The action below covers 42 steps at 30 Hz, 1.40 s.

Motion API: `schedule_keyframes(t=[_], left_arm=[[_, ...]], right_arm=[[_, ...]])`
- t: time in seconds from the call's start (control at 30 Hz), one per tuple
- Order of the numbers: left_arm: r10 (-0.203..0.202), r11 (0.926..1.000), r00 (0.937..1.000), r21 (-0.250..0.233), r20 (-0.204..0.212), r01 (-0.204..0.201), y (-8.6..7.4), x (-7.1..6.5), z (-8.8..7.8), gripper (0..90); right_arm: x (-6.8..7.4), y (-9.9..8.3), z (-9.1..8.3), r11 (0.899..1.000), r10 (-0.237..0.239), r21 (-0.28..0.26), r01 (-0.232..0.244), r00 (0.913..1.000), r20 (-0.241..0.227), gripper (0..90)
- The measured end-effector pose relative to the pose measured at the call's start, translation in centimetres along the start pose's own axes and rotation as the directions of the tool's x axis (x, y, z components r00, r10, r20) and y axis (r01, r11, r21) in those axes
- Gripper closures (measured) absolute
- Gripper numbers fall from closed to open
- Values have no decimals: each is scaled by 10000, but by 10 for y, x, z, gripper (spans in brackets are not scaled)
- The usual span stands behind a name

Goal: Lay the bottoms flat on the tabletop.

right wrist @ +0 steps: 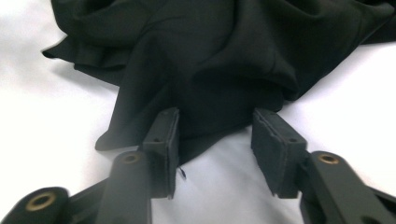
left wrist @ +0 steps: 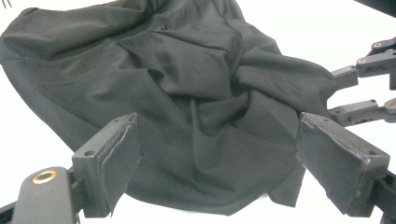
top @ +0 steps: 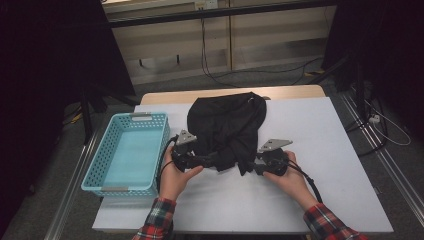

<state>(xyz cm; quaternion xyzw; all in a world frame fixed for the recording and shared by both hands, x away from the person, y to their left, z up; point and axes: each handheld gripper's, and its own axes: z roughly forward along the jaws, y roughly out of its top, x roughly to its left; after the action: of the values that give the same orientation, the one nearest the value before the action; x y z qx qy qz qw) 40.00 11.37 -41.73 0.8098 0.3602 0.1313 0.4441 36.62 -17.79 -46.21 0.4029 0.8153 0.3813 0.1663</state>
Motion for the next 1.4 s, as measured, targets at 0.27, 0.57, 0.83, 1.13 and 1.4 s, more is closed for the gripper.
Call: schedule_keyframes(t=[0.27, 0.57, 0.83, 1.13, 1.4], left_arm=[[120, 9999, 9999, 12, 86, -120, -2, -3, -1, 148], [196, 9998, 9997, -2, 140, -196, -5, -5, -4, 152], [234, 9997, 9976, 74, 659, -239, -6, -15, 2, 189], [350, 9987, 9941, 325, 1026, -385, -8, -24, 17, 267], [671, 9963, 9920, 470, 1073, -725, -11, -31, 32, 315]], right_arm=[[-1, 0, -1, 9992, 367, -123, -374, 9980, -513, 897], [-17, -7, -45, 9936, 775, -790, -802, 9963, -367, 899], [-29, -16, -81, 9867, 897, -1357, -893, 9960, -33, 900], [-48, -32, -92, 9811, 1447, -1365, -1370, 9883, 482, 900], [-53, -36, -102, 9849, 1275, -1302, -1145, 9871, 964, 900]])
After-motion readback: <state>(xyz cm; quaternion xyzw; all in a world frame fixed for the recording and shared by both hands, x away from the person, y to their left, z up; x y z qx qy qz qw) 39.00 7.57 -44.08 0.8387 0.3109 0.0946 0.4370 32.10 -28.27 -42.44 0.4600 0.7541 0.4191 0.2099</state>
